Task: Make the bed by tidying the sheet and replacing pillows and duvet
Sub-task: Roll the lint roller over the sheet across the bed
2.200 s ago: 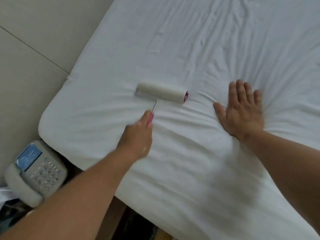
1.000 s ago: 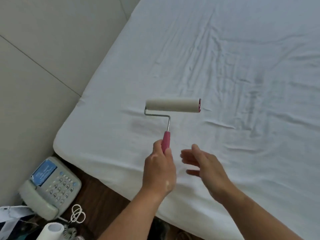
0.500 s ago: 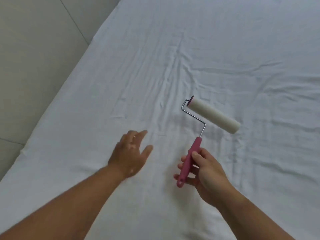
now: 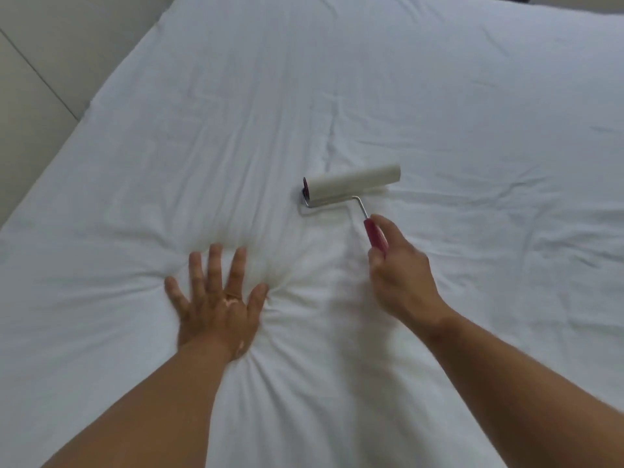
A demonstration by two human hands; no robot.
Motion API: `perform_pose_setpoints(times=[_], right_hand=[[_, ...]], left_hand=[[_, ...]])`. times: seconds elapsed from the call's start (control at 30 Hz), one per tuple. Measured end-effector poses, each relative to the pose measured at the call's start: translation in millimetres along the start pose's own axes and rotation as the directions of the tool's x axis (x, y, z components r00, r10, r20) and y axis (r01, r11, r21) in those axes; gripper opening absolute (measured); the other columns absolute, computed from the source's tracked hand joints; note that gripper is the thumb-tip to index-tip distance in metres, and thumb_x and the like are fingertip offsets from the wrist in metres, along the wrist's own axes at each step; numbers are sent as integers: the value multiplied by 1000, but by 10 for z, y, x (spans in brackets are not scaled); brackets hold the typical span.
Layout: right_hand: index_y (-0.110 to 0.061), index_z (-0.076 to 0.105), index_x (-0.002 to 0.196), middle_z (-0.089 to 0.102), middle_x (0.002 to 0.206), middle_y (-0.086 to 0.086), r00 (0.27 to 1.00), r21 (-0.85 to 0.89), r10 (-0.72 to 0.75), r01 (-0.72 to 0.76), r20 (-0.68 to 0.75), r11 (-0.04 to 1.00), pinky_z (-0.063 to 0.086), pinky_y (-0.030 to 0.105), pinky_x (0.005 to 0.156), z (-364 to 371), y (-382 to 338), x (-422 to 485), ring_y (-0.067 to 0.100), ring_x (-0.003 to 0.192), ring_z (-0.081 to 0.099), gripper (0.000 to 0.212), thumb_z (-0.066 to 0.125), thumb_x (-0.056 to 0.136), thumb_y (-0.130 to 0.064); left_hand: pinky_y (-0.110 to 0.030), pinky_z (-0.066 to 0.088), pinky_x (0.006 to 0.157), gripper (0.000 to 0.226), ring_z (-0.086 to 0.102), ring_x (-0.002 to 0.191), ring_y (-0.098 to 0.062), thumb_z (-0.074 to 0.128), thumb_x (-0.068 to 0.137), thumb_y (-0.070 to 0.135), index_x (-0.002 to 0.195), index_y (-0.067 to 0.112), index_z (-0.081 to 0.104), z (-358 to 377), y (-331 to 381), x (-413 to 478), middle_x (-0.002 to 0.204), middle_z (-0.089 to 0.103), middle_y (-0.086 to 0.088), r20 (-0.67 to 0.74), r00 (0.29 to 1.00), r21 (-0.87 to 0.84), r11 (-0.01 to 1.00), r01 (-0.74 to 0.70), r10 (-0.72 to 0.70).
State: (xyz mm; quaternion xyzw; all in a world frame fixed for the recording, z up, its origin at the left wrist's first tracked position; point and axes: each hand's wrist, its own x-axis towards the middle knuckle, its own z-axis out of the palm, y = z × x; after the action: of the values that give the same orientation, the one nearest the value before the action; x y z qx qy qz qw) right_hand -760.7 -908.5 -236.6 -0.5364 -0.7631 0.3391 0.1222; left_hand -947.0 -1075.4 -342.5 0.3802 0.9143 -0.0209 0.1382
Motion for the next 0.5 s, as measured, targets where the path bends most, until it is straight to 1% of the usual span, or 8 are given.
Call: perform_pose_setpoints(times=[0.03, 0.1, 0.17, 0.2, 0.27, 0.33, 0.43, 0.5], right_hand=[[-37, 47, 138, 65, 123, 7, 1000, -30, -5, 4, -19, 1000, 44, 36, 88, 12, -92, 209, 34, 107, 58, 45, 41, 99, -16], [-24, 58, 122, 66, 112, 10, 1000, -118, -8, 5, -26, 993, 43, 36, 81, 22, -329, 674, 39, 106, 56, 34, 40, 96, -11], [-13, 60, 104, 63, 102, 12, 1000, -163, -13, 14, 10, 987, 49, 39, 75, 50, -485, 983, 40, 98, 56, 26, 38, 90, -8], [-12, 59, 100, 61, 102, 13, 1000, -191, -10, 15, 27, 982, 49, 40, 73, 92, -480, 1026, 39, 96, 55, 23, 38, 90, -8], [-15, 58, 106, 60, 107, 15, 999, -259, -19, 29, 38, 965, 42, 35, 74, 160, -349, 828, 42, 98, 54, 23, 39, 94, -9], [-21, 55, 123, 63, 113, 15, 1000, -273, -22, 26, 15, 962, 39, 37, 77, 170, -136, 276, 44, 104, 56, 31, 37, 100, -13], [-39, 40, 149, 66, 119, 4, 994, -196, 95, -85, 45, 977, 43, 39, 83, 95, 170, -803, 36, 109, 56, 44, 28, 107, -31], [-41, 37, 151, 66, 116, 2, 986, -228, 148, -127, 77, 965, 43, 38, 83, 58, 239, -1141, 34, 108, 56, 46, 27, 107, -31]], left_hand=[[-65, -17, 115, 70, -39, 145, -25, -14, 88, 73, 148, 42, -36, 23, -6, 18, 159, -41, 4, -1, 1000, 0, 1000, -1, 1], [-65, -18, 114, 71, -41, 144, -26, -16, 87, 72, 147, 41, -37, 66, -23, 44, 158, -42, 3, -10, 1000, -6, 1000, -1, 1], [-65, -19, 114, 70, -42, 144, -26, -17, 87, 71, 147, 41, -37, 85, -33, 58, 158, -42, 3, -13, 1000, -8, 1000, -2, 2], [-64, -19, 114, 69, -42, 143, -26, -16, 88, 71, 147, 41, -38, 80, -37, 60, 158, -43, 3, -9, 1000, -3, 1000, -6, 5], [-65, -19, 114, 70, -43, 143, -26, -14, 89, 71, 147, 40, -38, 63, -33, 51, 157, -44, 2, 13, 1000, -2, 1000, -2, 2], [-64, -19, 114, 71, -42, 143, -26, -11, 89, 72, 148, 41, -35, 27, -19, 40, 159, -41, 3, 12, 1000, -13, 1000, -4, 4], [-63, -20, 115, 73, -40, 145, -25, -7, 90, 73, 151, 41, -31, -42, -27, 4, 161, -37, 4, 24, 999, -26, 999, -22, 22], [-62, -19, 116, 74, -37, 146, -25, -6, 90, 73, 153, 40, -29, -86, -32, -46, 162, -35, 4, 22, 999, -21, 999, -46, 47]])
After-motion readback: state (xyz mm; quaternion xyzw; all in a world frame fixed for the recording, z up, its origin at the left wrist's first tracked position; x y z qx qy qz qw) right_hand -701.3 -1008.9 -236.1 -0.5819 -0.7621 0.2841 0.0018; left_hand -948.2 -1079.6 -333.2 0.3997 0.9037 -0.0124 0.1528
